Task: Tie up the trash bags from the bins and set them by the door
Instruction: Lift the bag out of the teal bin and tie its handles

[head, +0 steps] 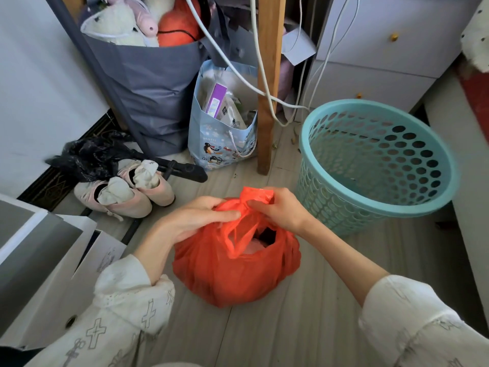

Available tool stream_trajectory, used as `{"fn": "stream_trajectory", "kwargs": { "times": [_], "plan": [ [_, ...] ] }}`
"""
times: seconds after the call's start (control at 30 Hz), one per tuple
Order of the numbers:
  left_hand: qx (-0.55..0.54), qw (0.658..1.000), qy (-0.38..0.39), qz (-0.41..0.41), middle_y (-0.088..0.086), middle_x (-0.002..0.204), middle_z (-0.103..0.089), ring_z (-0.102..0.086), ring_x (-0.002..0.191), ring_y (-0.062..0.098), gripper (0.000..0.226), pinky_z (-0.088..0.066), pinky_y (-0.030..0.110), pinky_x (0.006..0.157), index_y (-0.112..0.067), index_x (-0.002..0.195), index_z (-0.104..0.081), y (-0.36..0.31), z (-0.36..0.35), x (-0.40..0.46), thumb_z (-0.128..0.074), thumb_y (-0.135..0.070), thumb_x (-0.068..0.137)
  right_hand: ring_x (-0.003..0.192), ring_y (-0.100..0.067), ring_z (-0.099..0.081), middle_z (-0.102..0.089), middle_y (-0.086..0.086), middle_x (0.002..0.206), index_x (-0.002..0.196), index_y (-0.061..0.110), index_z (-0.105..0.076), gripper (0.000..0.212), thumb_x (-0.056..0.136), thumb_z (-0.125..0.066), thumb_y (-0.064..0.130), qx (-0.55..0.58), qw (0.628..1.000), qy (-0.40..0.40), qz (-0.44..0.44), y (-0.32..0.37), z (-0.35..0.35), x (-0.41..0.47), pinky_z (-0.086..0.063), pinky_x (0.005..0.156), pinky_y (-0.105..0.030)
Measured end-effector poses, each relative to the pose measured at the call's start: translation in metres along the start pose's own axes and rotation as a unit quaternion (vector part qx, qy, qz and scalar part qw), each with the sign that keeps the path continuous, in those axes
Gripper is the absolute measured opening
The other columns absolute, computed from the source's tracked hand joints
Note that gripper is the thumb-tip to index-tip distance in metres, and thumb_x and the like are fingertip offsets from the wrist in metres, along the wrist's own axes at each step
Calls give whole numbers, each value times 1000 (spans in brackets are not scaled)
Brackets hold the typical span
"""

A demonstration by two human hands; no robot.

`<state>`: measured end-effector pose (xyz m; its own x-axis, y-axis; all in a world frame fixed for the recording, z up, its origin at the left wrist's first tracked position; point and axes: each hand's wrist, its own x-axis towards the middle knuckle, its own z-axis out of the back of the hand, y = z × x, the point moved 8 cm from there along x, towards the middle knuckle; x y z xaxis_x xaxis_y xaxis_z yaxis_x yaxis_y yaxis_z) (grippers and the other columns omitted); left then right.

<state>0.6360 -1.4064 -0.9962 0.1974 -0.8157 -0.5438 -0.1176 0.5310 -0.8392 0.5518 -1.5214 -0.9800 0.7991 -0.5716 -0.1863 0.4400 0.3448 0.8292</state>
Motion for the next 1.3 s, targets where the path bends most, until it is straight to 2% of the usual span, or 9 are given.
{"fn": "stream_trajectory", "kwargs": {
  "times": [0.13, 0.3, 0.47, 0.6, 0.73, 0.83, 0.93, 1.1, 1.3],
  "plan": [
    [144, 982, -118, -23, -10, 34, -51, -44, 33, 0, 20, -34, 13, 40, -16, 63, -56, -14, 12, 2, -67, -8, 78, 34, -2, -40, -48, 11, 37, 70, 7, -59, 14, 81, -65, 12, 100, 995, 1, -15, 0, -4, -1, -34, 46, -18],
    [111, 950, -264, -127, -4, 50, -64, -59, 47, 14, 17, -49, 25, 54, -20, 84, -58, -28, 29, -3, -59, -4, 80, 42, -6, -42, -51, -1, 50, 68, 14, -57, 21, 86, -59, 4, 265, 963, -4, -52, 3, -4, -4, -35, 48, -16],
    [-140, 956, -181, -185, 5, 115, -64, -61, 107, 16, 51, -45, 31, 93, -26, 113, -54, -31, 21, -4, -53, 7, 74, 60, -2, -53, -60, 4, 64, 74, 17, -64, 25, 85, -56, -3, 277, 961, -5, -23, 12, 4, -10, -44, 65, -17],
    [-440, 863, -183, -170, 8, 104, -68, -67, 90, 19, 21, -56, 30, 74, -15, 107, -53, -16, 31, 1, -56, -13, 86, 76, -11, -54, -62, -4, 75, 92, -10, -64, 14, 85, -51, -9, 299, 954, -7, -21, 17, 6, -15, -42, 77, -26],
    [-325, 943, -73, 1, 1, 60, -62, -57, 52, 15, 47, -45, 29, 59, -17, 62, -70, 2, 1, 8, -53, -58, 78, 88, -19, -52, -60, -12, 90, 76, 11, -63, 26, 85, -50, -9, 284, 959, 16, -4, 26, 1, -21, -41, 84, -31],
    [-281, 957, -75, -6, 1, 64, -59, -52, 53, 14, 32, -41, 27, 54, -17, 74, -68, -2, -1, 15, -56, -46, 81, 85, -17, -52, -59, -12, 89, 81, 6, -64, 17, 87, -52, -5, 242, 970, 20, 0, 21, -1, -23, -43, 82, -29],
    [-407, 900, -128, -86, -5, 51, -58, -61, 51, 10, 24, -53, 21, 51, -15, 81, -57, -14, 9, 22, -40, -23, 95, 88, -19, -53, -60, -13, 91, 84, -6, -63, 16, 89, -52, 4, 256, 967, -8, -9, 9, 3, -20, -45, 90, -36],
    [-553, 812, -143, -120, -7, 37, -32, -33, 30, 8, 36, -43, 15, 44, -16, 66, -37, -12, 9, 27, -25, -22, 99, 75, -22, -65, -67, -14, 81, 71, 3, -52, 33, 97, -37, 17, 566, 816, -47, -111, -1, -6, -24, -54, 78, -31],
    [-479, 843, -225, -99, -9, 31, -28, -20, 24, 2, 39, -19, 13, 29, -17, 64, -35, 22, 46, 24, -21, -18, 100, 42, -19, -36, -23, 0, 35, 50, 15, -28, 45, 95, -30, 13, 652, 723, -90, -211, -39, -3, -54, -50, 72, -36]
  ]
}}
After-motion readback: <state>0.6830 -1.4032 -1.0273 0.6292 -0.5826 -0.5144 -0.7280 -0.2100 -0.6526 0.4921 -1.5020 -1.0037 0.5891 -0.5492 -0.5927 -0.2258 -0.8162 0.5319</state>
